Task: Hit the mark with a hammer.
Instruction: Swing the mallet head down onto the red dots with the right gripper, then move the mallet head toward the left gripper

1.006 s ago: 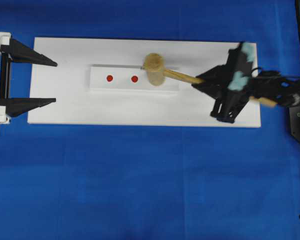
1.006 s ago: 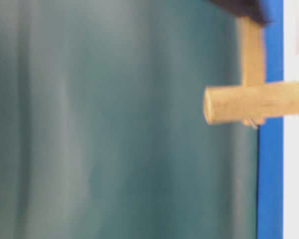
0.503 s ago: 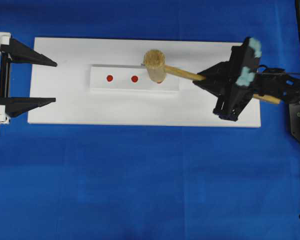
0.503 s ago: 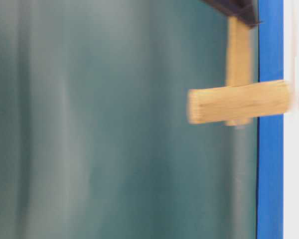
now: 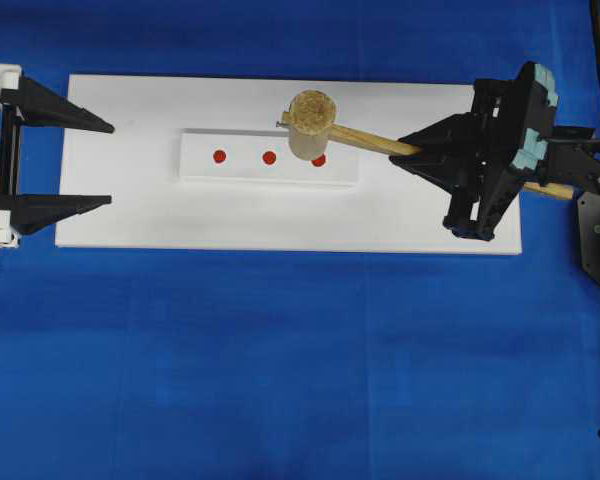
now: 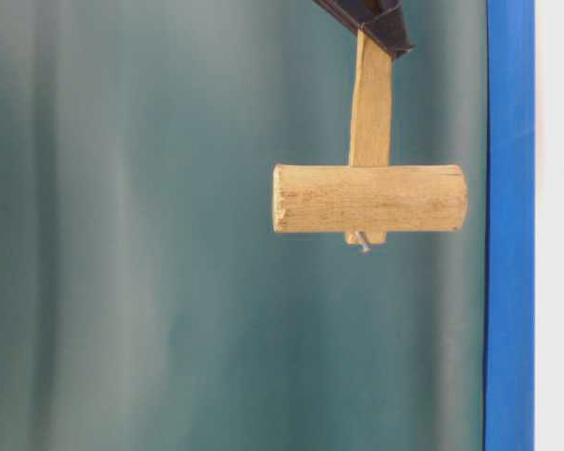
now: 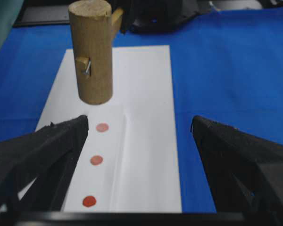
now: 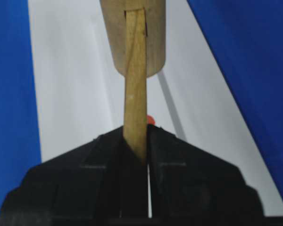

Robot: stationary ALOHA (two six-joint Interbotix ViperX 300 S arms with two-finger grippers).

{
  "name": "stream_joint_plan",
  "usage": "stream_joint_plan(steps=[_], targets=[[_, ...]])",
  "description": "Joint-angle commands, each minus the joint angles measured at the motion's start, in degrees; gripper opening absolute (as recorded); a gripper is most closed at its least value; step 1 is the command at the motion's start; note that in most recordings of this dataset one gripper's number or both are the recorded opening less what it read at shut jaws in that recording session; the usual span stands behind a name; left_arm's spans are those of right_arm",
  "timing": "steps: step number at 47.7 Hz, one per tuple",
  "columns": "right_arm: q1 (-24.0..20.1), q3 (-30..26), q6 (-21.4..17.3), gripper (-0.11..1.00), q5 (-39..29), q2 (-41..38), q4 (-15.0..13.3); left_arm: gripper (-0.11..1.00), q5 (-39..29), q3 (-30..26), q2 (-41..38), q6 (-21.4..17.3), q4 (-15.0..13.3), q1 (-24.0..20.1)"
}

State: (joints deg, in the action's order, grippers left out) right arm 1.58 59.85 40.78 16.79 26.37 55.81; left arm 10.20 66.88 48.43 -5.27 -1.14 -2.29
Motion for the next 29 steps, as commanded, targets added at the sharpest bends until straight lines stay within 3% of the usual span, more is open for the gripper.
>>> stream_joint_plan(steps=[1, 12, 29], targets=[[-0.1, -2.3, 0.1, 0.03, -0.1, 0.7, -0.4, 0.89, 0.4, -0.4, -0.1, 0.1, 0.0, 0.0], [-1.2, -7.0, 0.1, 0.03, -1.0, -4.3, -0.4, 0.89, 0.4, -0.4, -0.8, 0.1, -0.1, -0.4], [-2.1, -18.9, 0.1, 0.03, -1.5, -16.4, -0.4, 0.89, 0.4, -0.4, -0.9, 0.1, -0.1, -0.7]])
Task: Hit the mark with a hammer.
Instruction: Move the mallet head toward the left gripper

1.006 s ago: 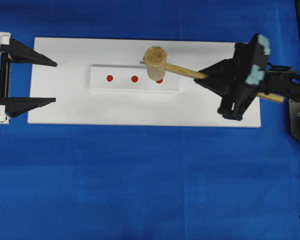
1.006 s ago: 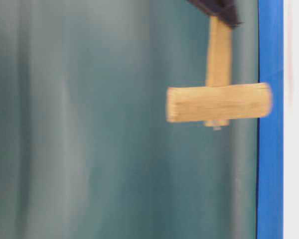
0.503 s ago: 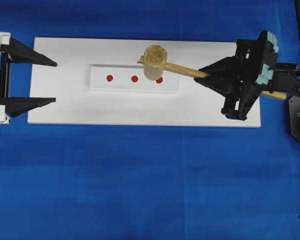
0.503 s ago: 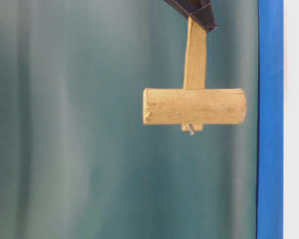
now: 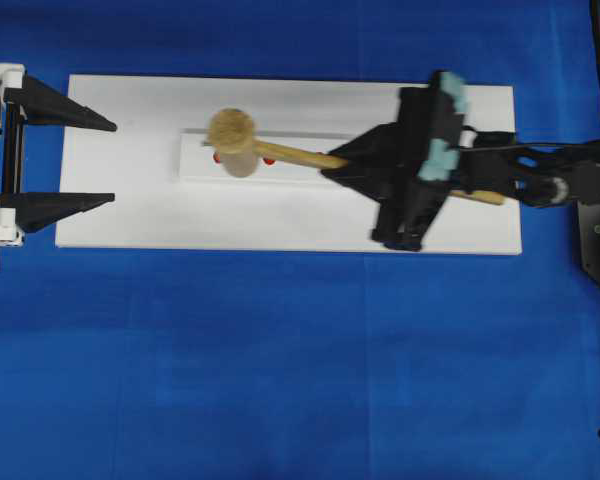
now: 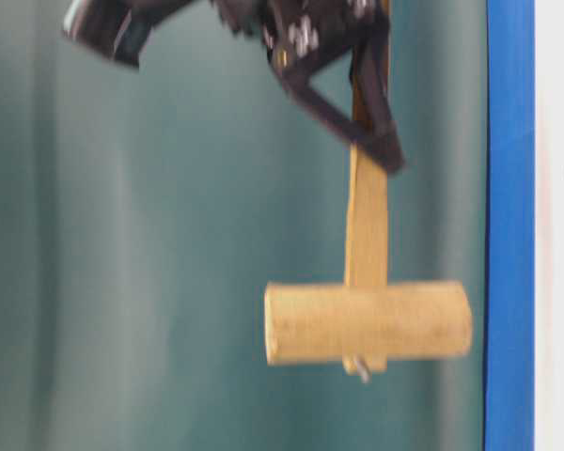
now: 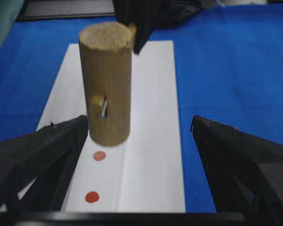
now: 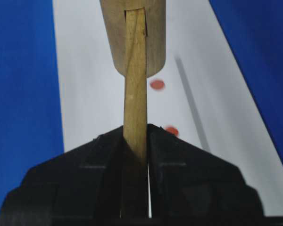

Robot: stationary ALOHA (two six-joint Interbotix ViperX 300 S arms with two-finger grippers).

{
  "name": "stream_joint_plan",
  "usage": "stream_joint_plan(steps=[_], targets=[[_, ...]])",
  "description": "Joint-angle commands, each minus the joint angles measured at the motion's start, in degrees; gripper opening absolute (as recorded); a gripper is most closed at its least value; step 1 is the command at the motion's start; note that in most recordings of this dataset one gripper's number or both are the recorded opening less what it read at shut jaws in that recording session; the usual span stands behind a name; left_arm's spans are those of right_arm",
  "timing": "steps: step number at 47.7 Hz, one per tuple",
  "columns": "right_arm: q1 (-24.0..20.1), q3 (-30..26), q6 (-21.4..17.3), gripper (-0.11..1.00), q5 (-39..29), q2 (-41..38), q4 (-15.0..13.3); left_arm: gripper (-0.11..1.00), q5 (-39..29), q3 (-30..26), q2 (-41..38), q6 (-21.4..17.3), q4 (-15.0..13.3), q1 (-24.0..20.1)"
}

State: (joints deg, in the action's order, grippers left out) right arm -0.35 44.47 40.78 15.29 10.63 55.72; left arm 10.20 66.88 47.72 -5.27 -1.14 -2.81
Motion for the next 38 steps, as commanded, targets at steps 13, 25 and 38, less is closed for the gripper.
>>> stream_joint_plan(steps=[13, 25, 38], targets=[[-0.5, -6.6, 0.2, 0.03, -1.2, -3.3, -1.1, 0.90, 0.3, -0.3, -0.2, 0.1, -0.1, -0.4], [-0.9, -6.8, 0.2, 0.03, -1.2, -3.4, -1.1, 0.90, 3.1, -0.6, -2.7, 0.2, -0.1, -1.1], [-1.1, -6.8, 0.2, 0.03, -1.1, -3.4, -1.3, 0.90, 9.6, -3.3, -12.0, 0.2, -0.1, -1.8]])
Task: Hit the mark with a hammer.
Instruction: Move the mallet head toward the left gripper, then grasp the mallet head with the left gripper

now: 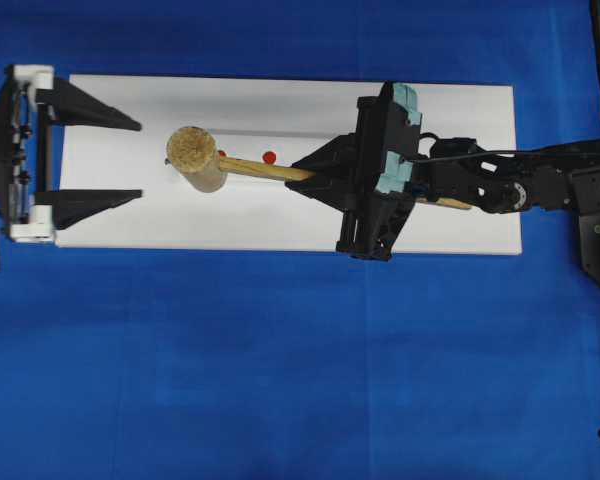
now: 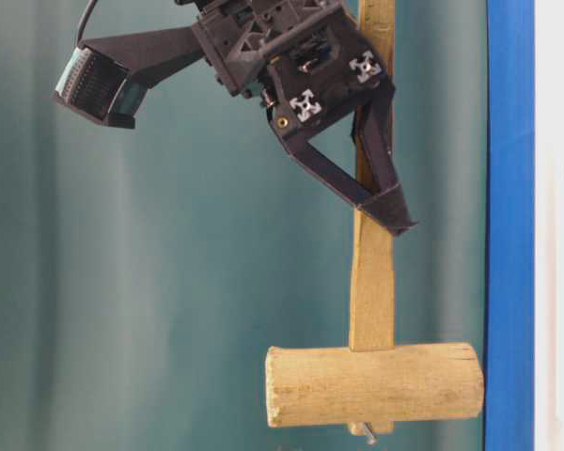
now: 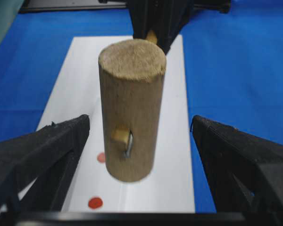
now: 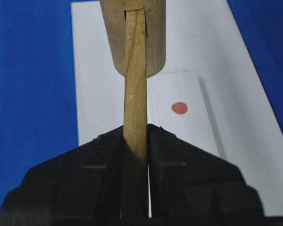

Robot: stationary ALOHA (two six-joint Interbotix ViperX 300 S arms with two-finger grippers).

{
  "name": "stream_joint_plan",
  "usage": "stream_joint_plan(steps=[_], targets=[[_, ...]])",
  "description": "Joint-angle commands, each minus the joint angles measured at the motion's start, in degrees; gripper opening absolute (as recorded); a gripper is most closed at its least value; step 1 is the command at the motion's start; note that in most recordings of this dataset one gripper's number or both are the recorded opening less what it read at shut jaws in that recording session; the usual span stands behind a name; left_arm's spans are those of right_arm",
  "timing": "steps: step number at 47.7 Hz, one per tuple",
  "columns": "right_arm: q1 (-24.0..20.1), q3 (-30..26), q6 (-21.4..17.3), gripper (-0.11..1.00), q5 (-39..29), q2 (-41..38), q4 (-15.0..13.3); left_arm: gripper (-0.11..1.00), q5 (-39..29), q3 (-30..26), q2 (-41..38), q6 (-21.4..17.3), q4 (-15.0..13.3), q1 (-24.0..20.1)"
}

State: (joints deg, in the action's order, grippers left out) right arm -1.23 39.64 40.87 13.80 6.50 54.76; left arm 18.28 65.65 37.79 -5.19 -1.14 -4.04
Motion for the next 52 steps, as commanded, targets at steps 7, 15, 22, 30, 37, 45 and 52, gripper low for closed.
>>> stream_joint_plan(steps=[7, 15, 22, 30, 37, 45, 52], targets=[[-0.2, -1.9, 0.1, 0.03, 0.3, 0.7, -0.4, 0.91, 3.0, -5.1, -7.4, 0.1, -0.1, -0.9], [-0.2, -1.8, 0.1, 0.03, 0.3, 0.7, -0.4, 0.92, 3.3, -9.0, -12.9, 0.2, -0.1, -0.9], [-0.2, -1.8, 0.1, 0.03, 0.3, 0.7, -0.4, 0.92, 3.3, -11.7, -16.3, 0.2, -0.1, -0.9], [-0.2, -1.8, 0.1, 0.03, 0.3, 0.7, -0.6, 0.92, 3.0, -13.0, -18.3, 0.1, -0.1, -0.9], [-0.2, -1.8, 0.1, 0.03, 0.3, 0.7, -0.9, 0.92, 2.5, -12.9, -18.5, 0.1, -0.1, -0.9], [-0.2, -1.9, 0.1, 0.03, 0.3, 0.7, -1.0, 0.91, 1.8, -13.0, -18.5, 0.1, -0.1, -0.9], [-0.4, -2.0, 0.1, 0.03, 0.4, 0.7, -1.0, 0.75, 1.2, -13.0, -18.6, 0.0, -0.1, -0.9]])
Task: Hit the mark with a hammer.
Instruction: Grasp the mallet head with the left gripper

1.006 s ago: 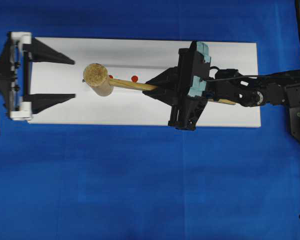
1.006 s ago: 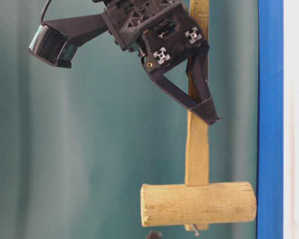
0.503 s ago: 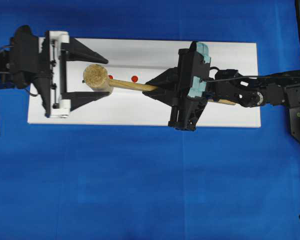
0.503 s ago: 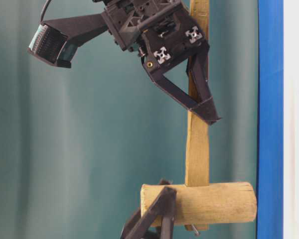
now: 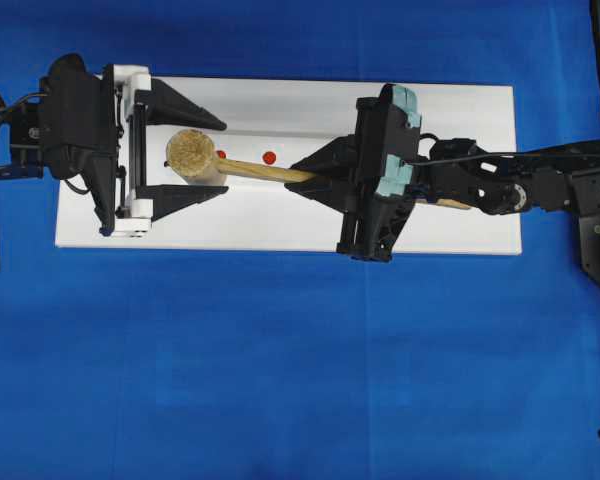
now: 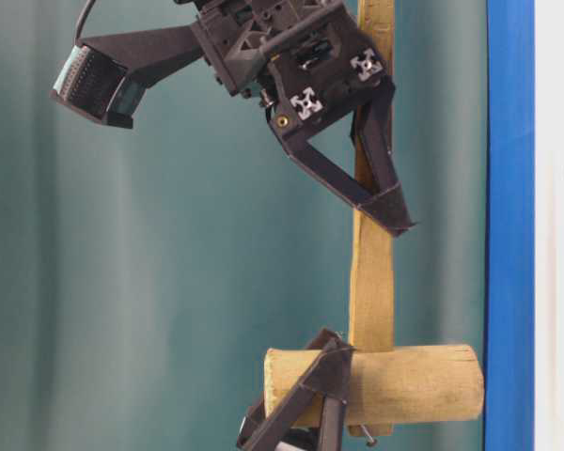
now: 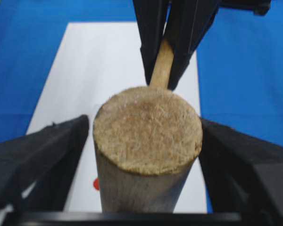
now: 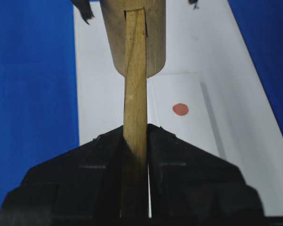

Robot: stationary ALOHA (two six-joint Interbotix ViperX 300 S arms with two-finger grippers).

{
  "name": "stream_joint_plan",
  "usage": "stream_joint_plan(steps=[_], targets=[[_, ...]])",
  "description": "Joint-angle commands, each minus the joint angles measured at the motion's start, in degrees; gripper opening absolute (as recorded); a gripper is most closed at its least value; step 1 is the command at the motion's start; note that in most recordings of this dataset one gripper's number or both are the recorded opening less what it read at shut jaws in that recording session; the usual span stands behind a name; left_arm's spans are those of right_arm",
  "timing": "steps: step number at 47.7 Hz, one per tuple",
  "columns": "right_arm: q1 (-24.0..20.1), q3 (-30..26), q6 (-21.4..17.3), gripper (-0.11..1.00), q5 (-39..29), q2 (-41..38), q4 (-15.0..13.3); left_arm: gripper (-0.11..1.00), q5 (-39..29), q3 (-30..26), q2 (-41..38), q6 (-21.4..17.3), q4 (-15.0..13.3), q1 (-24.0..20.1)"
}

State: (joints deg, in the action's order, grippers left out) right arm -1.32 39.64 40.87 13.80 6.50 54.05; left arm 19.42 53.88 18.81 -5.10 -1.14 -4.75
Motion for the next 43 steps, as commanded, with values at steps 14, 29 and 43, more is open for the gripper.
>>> stream_joint_plan(steps=[14, 29, 43], targets=[[-0.6, -1.9, 0.1, 0.03, 0.3, 1.1, -0.5, 0.46, 0.3, -1.0, 0.8, -1.1, -0.1, -0.2], [-0.4, -1.3, 0.1, 0.03, 0.5, 1.8, -1.8, 0.46, 0.4, -1.1, 0.7, 0.0, -0.1, -0.6], [-0.4, -0.6, 0.0, 0.13, -0.7, 2.6, -1.8, 0.46, 0.1, -1.0, 0.9, 0.0, -0.1, -0.6]])
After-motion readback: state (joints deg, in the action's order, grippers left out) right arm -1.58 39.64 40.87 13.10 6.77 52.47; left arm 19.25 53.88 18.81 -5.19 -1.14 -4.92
